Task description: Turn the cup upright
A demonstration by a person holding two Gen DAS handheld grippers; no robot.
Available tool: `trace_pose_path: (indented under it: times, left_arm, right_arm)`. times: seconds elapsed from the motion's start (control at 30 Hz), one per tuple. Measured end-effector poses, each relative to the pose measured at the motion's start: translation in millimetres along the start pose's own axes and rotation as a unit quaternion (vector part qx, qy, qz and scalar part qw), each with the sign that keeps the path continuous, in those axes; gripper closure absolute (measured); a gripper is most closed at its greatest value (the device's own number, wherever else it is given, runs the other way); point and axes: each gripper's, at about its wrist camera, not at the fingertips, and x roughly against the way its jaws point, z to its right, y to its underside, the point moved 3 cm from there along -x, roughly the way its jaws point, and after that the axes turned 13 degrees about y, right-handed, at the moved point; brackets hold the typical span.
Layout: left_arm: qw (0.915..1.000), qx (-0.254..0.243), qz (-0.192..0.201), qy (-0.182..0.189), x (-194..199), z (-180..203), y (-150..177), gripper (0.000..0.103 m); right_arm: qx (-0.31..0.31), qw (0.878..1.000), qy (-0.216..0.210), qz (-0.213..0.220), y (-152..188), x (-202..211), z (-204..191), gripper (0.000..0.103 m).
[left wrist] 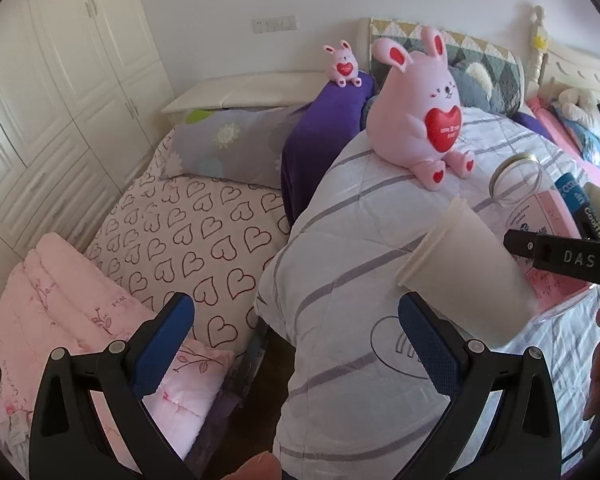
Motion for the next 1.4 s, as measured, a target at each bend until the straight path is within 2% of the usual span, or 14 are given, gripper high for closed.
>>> trace_pose_path:
  times: [0.23, 0.4, 0.57, 0.67, 0.8, 0.87, 0.93, 1.07, 1.23, 1.4]
  left_arm:
    - [0.9998, -0.003, 0.019, -0.004, 36, 14, 10, 0.0]
    - [0.9996, -0.002, 0.028, -0.002, 62, 28, 33, 0.0]
    - [0.9999, 0.001, 0.015, 0.001, 72, 39, 66, 0.0]
    - [1.0, 0.002, 0.004, -0.001, 75, 42, 83, 0.0]
    - [1.0, 0.002, -0.004, -0.006, 79, 46, 99, 0.0]
    - [1.0, 0.0, -0.004, -0.008, 83, 49, 103, 0.0]
    - [0.9999, -0.003, -0.001, -0.011, 89, 52, 106, 0.0]
    - [0.9999, -0.005, 0.006, -0.011, 102, 56, 110, 0.0]
    - [0.9997, -0.018, 0.017, -0.007, 119, 74, 118, 0.0]
    - [0.9991, -0.037, 0.021, -0.002, 133, 95, 133, 0.0]
  right_arm:
    - [-0.005, 0.999, -0.03, 0.033, 18, 47, 12, 0.033]
    - [-0.005, 0.998, -0.039, 0.045, 63, 77, 28, 0.033]
    - [-0.012, 0.999, -0.038, 0.028, 115, 69, 33, 0.033]
    - [-0.014, 0.999, -0.027, 0.022, 131, 59, 33, 0.033]
    - [-0.022, 0.999, -0.018, 0.023, 138, 47, 35, 0.031]
    - [-0.023, 0.999, -0.013, 0.022, 138, 44, 35, 0.022]
    - [-0.017, 1.0, 0.0, 0.022, 139, 42, 33, 0.022]
    - [-0.013, 0.999, 0.0, 0.049, 147, 57, 37, 0.022]
    - [-0.019, 0.997, -0.03, 0.073, 159, 89, 52, 0.021]
    - [-0.032, 0.992, -0.029, 0.119, 188, 133, 79, 0.021]
